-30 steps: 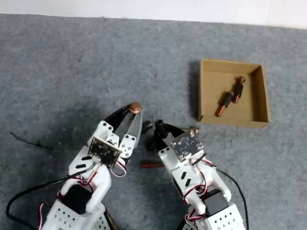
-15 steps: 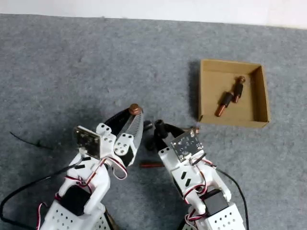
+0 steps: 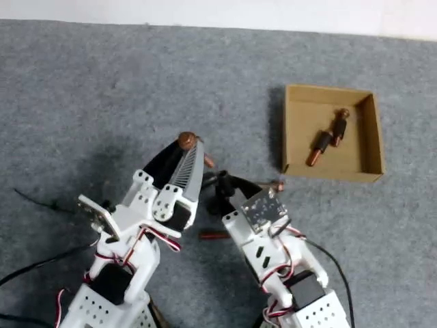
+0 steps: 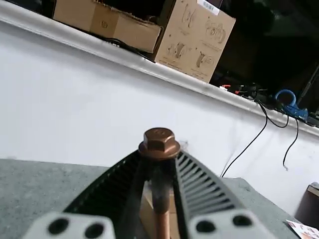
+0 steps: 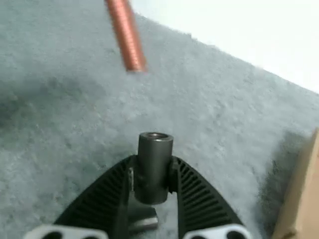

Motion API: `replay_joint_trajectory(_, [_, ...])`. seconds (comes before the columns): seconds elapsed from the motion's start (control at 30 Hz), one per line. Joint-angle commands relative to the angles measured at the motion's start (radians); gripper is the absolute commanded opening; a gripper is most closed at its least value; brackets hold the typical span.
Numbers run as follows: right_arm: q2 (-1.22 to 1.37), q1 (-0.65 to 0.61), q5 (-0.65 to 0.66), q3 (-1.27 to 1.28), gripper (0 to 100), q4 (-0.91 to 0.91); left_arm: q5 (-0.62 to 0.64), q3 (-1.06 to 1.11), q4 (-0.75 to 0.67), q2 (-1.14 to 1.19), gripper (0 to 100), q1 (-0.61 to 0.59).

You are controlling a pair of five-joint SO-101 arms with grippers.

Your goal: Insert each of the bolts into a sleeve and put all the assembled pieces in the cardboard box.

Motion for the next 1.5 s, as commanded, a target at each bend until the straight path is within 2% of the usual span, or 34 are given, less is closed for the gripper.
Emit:
replay_joint_trajectory(0.0, [-0.013,-0.045,0.012,0.147,0.4,-0.081,0.011,0.019,0.029,-0.018,1,0.013])
replay_joint_trajectory(0.23, [-0.013,-0.05,0.014,0.147,0.4,-0.15,0.011,0.019,0.081,-0.018,1,0.013])
replay_joint_trajectory(0.53, [-0.013,-0.053,0.014,0.147,0.4,-0.154,0.011,0.019,0.175,-0.018,1,0.033])
replay_joint_trajectory(0.63, [-0.013,-0.053,0.029,0.147,0.4,-0.154,0.009,0.019,0.232,-0.018,1,0.082])
replay_joint_trajectory(0.7, [-0.013,-0.053,0.068,0.147,0.4,-0.153,0.009,0.019,0.259,-0.018,1,0.082])
replay_joint_trajectory(0.97, [-0.013,-0.047,0.078,0.147,0.4,-0.153,0.011,0.019,0.404,-0.018,1,0.091])
replay_joint_trajectory(1.33, [-0.013,-0.047,0.08,0.147,0.4,-0.111,0.005,0.019,0.457,-0.018,1,0.142])
replay_joint_trajectory(1.4, [-0.013,-0.047,0.081,0.147,0.4,-0.111,0.005,0.019,0.457,-0.018,3,0.117])
replay_joint_trajectory(1.47, [-0.013,-0.047,0.081,0.147,0.4,-0.111,0.009,0.016,0.457,-0.019,8,0.091])
